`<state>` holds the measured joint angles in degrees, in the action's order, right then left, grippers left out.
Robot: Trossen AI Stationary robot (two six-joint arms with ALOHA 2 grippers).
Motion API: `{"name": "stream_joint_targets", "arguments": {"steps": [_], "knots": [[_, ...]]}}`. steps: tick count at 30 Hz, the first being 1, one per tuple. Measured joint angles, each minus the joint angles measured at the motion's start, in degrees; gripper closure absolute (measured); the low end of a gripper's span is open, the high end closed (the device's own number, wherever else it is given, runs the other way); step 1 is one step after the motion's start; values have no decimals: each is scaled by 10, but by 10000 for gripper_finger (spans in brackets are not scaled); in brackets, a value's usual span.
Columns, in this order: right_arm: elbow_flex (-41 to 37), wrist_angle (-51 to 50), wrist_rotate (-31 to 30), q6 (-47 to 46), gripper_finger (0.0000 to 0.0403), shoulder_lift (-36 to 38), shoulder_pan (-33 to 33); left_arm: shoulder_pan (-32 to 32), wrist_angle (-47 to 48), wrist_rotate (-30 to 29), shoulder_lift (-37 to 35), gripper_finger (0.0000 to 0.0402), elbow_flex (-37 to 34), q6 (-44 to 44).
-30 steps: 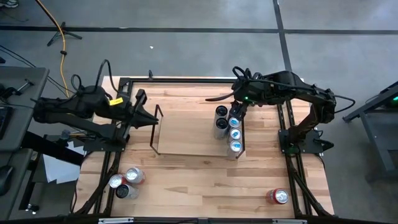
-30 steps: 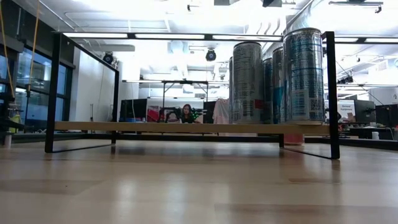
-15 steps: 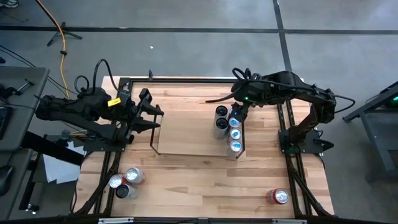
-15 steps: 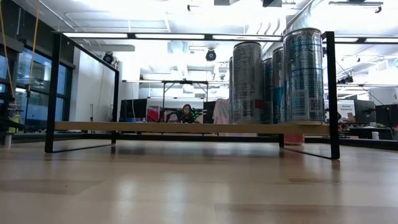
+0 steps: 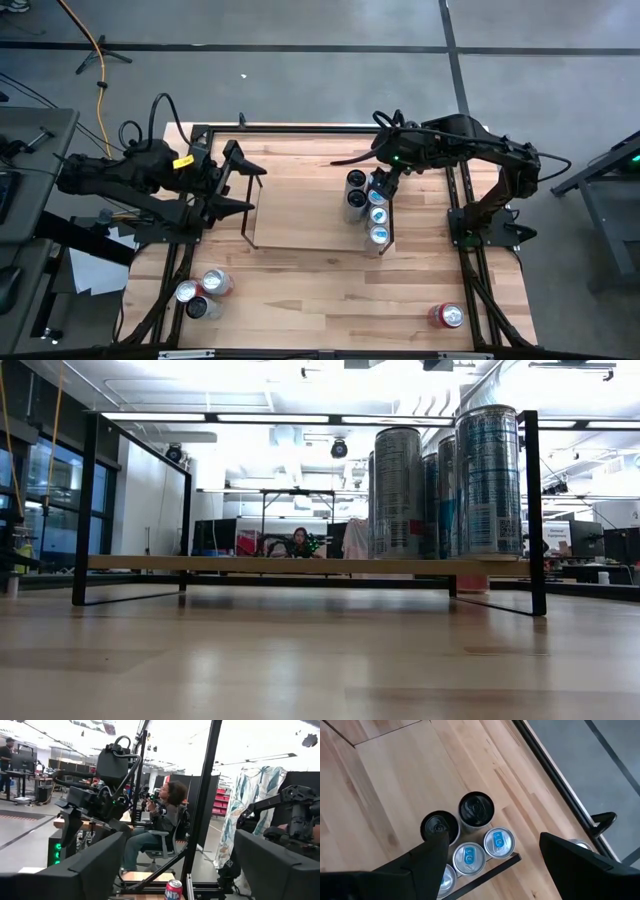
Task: Place canned beverage on shelf
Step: Put the black soda can aligned with the other black soda can on the shelf
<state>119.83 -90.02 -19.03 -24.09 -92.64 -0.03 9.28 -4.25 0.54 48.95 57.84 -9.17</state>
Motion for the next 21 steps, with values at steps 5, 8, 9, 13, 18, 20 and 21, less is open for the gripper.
{"name": "stream_joint_targets", "arguments": {"steps": [5,8,9,13,18,20,21], "knots": [[0,0,1,-20,105,0,0,-8,5,1,0,33,4,7],[0,0,1,-33,105,0,0,-19,20,5,2,23,26,7],[0,0,1,-37,105,0,0,-22,28,8,5,22,38,8],[0,0,1,-44,105,0,0,-26,124,-6,31,19,111,13],[0,0,-17,-44,105,0,0,20,410,-93,120,20,259,-57],[0,0,-25,-41,105,0,0,41,552,-99,165,20,315,-121],[0,0,-29,-41,105,0,0,53,615,-99,186,20,341,-161]]}}
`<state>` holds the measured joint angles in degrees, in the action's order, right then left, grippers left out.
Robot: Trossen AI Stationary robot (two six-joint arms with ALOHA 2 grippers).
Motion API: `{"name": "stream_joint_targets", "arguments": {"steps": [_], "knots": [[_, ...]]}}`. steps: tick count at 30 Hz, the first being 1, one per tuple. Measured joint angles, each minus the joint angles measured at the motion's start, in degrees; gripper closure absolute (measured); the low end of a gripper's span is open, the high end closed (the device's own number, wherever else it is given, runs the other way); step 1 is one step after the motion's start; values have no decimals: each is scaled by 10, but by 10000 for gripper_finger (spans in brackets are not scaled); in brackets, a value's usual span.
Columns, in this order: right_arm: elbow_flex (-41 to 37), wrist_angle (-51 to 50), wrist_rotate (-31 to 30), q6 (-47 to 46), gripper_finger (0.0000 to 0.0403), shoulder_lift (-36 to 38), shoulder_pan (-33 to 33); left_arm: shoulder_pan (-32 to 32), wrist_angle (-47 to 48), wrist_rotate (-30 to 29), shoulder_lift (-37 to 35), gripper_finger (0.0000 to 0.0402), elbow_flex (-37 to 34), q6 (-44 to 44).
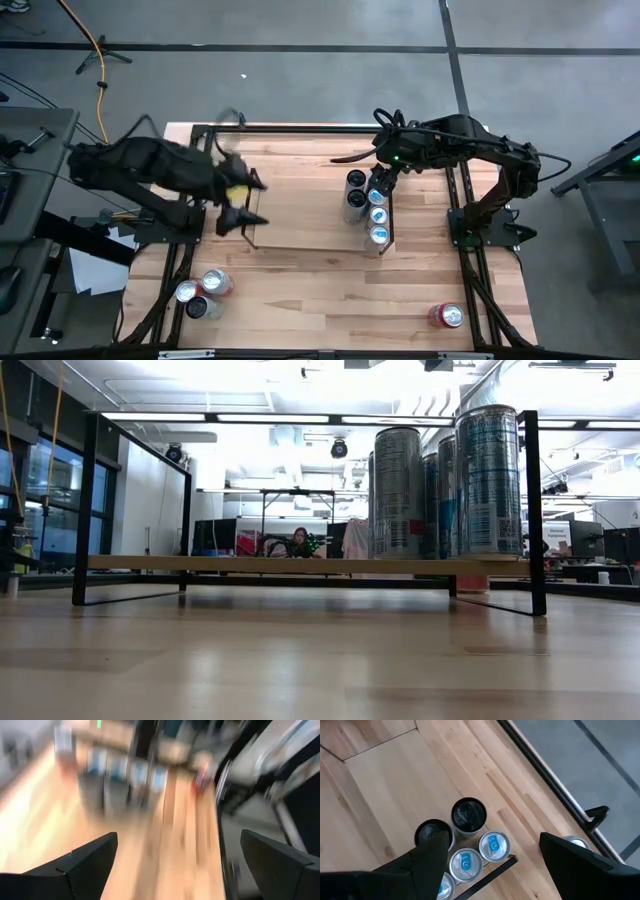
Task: Place canned beverage on shelf
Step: Put the black soda can aligned with the other black soda can on the shelf
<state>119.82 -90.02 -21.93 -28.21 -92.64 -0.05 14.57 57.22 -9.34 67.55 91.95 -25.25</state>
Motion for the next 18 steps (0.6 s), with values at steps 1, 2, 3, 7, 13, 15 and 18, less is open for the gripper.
{"name": "stream_joint_targets", "arguments": {"steps": [1,2,3,7,13,15,18], "knots": [[0,0,-2,0,105,0,0,14,60,0,19,20,22,-45],[0,0,-4,0,105,0,0,31,121,1,35,20,40,-89],[0,0,-6,1,105,0,0,49,185,2,51,20,53,-134],[0,0,-17,0,105,0,0,137,336,17,97,21,60,-319],[0,1,-19,2,105,0,0,278,312,66,129,21,41,-578],[0,2,-19,2,105,0,0,320,330,86,150,21,39,-653],[0,2,-19,2,105,0,0,368,326,106,171,21,36,-742]]}}
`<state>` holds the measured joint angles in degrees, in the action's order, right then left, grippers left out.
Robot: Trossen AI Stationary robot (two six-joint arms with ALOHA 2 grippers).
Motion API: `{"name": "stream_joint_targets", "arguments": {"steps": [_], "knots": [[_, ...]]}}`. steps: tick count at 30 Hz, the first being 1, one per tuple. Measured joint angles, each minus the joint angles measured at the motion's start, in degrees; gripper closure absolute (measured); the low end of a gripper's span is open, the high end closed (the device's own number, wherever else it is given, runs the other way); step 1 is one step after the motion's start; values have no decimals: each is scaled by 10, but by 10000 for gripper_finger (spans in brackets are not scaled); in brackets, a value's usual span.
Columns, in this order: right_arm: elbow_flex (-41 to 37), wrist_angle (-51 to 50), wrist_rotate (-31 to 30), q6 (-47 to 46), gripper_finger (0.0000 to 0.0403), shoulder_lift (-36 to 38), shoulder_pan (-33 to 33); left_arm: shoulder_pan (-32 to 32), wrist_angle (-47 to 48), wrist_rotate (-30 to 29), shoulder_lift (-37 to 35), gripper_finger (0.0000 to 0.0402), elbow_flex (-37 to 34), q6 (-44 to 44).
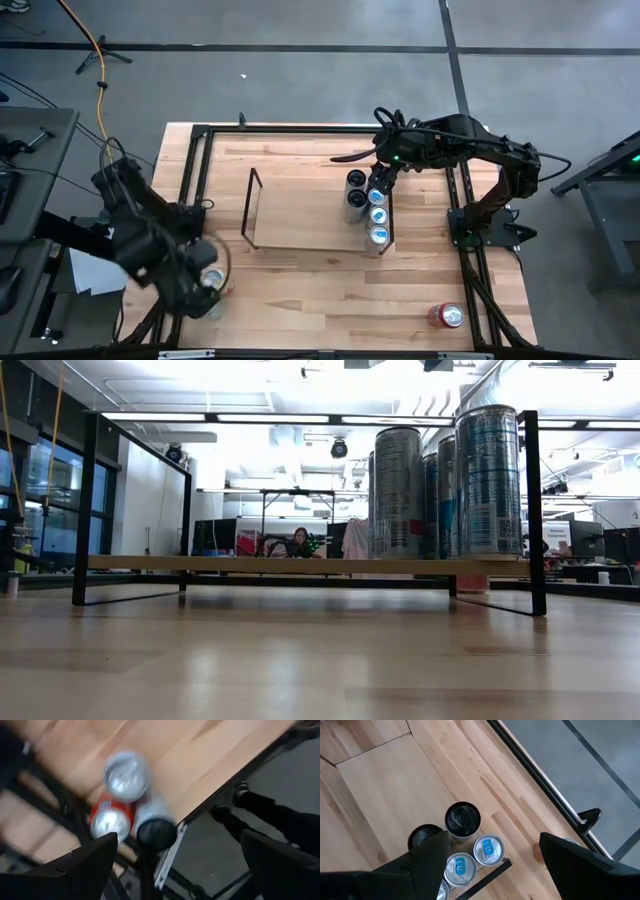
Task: Place canned beverage on shelf
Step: Put the black soda can aligned with the other black soda can on the shelf
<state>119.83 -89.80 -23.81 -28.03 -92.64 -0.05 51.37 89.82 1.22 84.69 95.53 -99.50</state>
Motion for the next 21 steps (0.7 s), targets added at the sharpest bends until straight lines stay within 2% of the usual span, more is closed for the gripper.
{"name": "stream_joint_targets", "arguments": {"steps": [5,13,17,21], "knots": [[0,4,0,0,105,0,0,48,0,21,46,21,0,-82],[0,5,0,0,105,0,0,76,-3,38,111,21,-1,-63],[0,5,0,0,105,0,0,76,-40,38,120,21,-1,-47],[0,5,0,0,105,0,0,75,-36,38,121,21,-10,-40]]}}
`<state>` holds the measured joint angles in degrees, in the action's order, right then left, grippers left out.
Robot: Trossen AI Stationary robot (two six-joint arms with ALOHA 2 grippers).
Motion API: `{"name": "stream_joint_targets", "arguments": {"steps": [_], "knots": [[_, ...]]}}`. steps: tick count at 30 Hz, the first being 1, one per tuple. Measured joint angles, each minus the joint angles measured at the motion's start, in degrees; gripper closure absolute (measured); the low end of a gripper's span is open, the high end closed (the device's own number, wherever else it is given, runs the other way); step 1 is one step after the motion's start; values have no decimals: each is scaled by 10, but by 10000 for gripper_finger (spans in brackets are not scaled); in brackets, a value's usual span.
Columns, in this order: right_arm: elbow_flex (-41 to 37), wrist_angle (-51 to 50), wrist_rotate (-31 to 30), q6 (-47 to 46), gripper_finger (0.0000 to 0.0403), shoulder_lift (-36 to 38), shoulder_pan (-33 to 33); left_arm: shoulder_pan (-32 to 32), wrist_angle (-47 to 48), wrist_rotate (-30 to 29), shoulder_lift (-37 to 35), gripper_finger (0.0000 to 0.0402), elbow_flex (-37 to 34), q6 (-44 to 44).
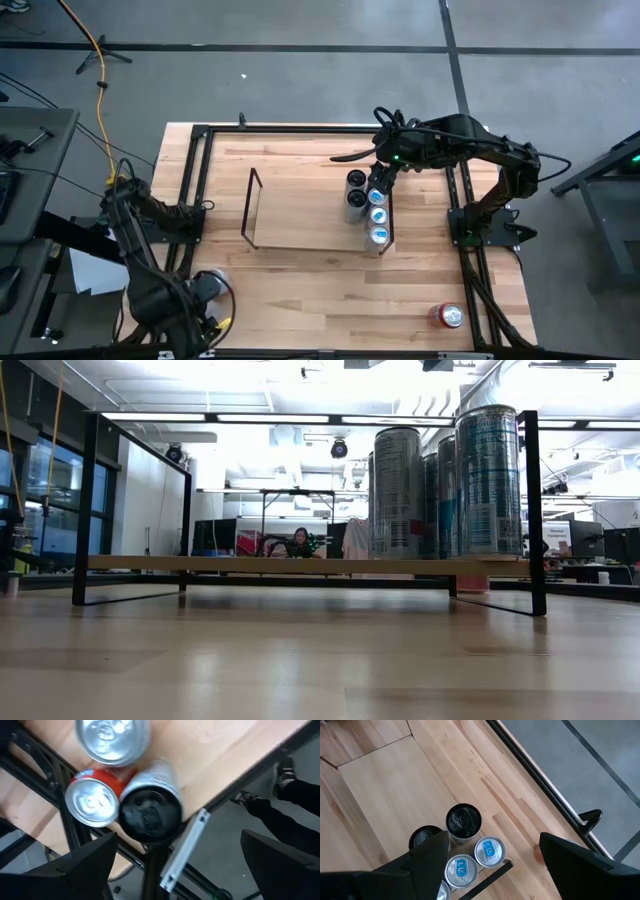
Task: Place canned beverage on shelf
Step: Put the black soda can aligned with the other black soda can on the shelf
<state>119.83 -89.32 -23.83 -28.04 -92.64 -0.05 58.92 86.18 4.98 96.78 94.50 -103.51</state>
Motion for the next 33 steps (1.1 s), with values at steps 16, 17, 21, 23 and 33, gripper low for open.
{"name": "stream_joint_targets", "arguments": {"steps": [16,17,21,23,33], "knots": [[0,0,0,-20,105,0,0,0,-83,-3,-33,21,-133,1],[0,0,0,-20,105,0,0,0,-85,-3,-33,21,-136,1],[0,0,0,-20,105,0,0,0,-122,18,-32,22,-157,-2],[0,0,0,-20,105,0,0,0,-145,33,-33,24,-168,-2],[0,0,0,-15,105,0,0,-1,-140,31,-33,70,-170,-8]]}}
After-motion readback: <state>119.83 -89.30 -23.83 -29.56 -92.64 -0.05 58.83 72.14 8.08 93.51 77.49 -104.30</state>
